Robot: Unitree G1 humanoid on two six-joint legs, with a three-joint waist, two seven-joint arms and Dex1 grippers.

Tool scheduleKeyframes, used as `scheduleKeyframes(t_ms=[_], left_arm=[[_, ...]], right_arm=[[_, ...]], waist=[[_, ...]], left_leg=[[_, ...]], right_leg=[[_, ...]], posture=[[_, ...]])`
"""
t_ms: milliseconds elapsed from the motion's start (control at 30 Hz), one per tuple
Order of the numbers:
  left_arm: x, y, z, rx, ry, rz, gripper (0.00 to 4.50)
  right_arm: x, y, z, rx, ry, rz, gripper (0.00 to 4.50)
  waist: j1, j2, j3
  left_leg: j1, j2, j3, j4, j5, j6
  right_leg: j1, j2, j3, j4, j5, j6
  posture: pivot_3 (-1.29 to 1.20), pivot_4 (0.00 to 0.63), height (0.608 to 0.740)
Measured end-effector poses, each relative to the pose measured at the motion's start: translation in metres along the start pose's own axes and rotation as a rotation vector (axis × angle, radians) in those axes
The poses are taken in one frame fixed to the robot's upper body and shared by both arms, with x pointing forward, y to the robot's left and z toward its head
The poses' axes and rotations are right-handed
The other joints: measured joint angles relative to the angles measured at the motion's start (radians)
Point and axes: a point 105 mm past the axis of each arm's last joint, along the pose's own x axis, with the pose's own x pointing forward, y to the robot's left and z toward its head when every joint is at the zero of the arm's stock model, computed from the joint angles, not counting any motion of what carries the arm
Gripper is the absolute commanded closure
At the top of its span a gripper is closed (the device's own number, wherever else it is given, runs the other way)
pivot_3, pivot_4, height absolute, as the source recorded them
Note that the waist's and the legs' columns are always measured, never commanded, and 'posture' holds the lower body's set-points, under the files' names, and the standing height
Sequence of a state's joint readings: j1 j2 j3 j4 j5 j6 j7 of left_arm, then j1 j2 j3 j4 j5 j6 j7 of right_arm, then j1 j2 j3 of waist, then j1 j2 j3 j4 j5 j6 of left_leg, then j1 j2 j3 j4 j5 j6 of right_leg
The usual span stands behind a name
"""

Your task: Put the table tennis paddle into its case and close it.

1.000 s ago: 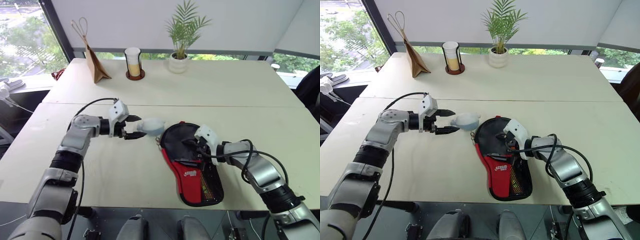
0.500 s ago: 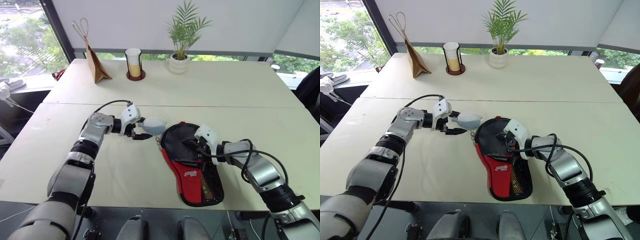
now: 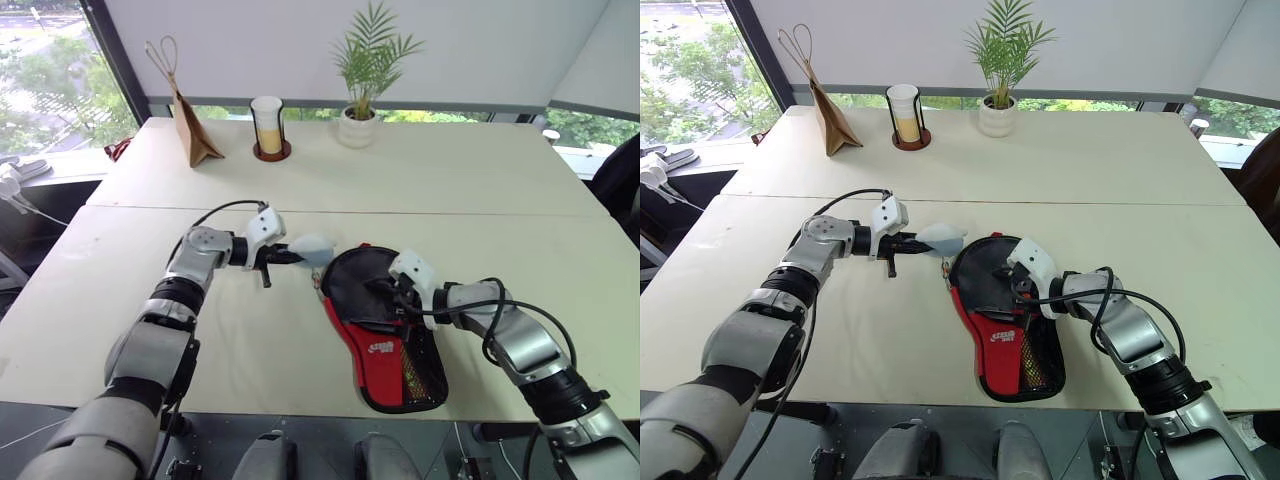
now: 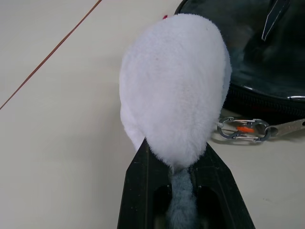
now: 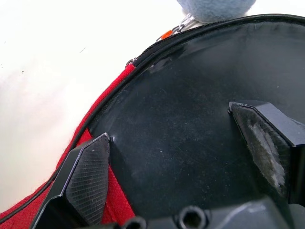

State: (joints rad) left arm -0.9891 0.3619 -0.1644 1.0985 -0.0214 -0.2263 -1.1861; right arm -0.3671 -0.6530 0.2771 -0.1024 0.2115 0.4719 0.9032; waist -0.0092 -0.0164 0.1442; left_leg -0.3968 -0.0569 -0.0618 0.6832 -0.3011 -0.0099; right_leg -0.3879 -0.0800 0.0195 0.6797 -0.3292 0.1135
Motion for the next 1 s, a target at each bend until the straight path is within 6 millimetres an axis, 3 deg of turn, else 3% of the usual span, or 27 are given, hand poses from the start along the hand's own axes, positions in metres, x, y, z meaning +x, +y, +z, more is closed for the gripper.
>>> scheduleKeyframes(t_ms=[167, 433, 700, 1000], left_arm=[[0.008, 0.011, 0.017, 0.032, -0.014, 0.055, 4.41], [0.026, 0.028, 0.029, 0.086, 0.026, 0.208, 4.41], [0.055, 0.030, 0.042, 0.195, 0.099, 0.294, 4.41], [0.093, 0.019, 0.078, 0.350, 0.100, 0.349, 4.41]], right_arm=[[0.000, 0.000, -0.001, 0.004, 0.004, 0.003, 0.00], [-0.002, 0.002, -0.003, 0.003, 0.008, -0.002, 0.00], [-0.002, 0.005, -0.002, -0.011, 0.016, -0.018, 0.00], [-0.005, 0.007, -0.003, -0.022, 0.032, -0.046, 0.00]], waist=[[0.001, 0.000, 0.000], [0.006, -0.001, -0.001], [0.007, -0.001, -0.001], [0.019, -0.002, -0.001]], left_leg=[[0.000, 0.000, 0.000, 0.000, -0.001, 0.001], [0.000, -0.001, 0.000, 0.000, 0.000, 0.001], [0.000, -0.001, 0.000, 0.000, 0.000, 0.001], [0.000, -0.001, 0.000, 0.000, 0.000, 0.000]], right_leg=[[0.000, 0.000, 0.000, 0.000, 0.000, 0.000], [0.000, 0.000, 0.000, 0.000, 0.000, 0.000], [0.000, 0.000, 0.000, 0.000, 0.000, 0.000], [0.000, 0.000, 0.000, 0.000, 0.000, 0.000]], posture=[[0.00, 0.150, 0.740], [0.00, 0.150, 0.740], [0.00, 0.150, 0.740], [0.00, 0.150, 0.740]])
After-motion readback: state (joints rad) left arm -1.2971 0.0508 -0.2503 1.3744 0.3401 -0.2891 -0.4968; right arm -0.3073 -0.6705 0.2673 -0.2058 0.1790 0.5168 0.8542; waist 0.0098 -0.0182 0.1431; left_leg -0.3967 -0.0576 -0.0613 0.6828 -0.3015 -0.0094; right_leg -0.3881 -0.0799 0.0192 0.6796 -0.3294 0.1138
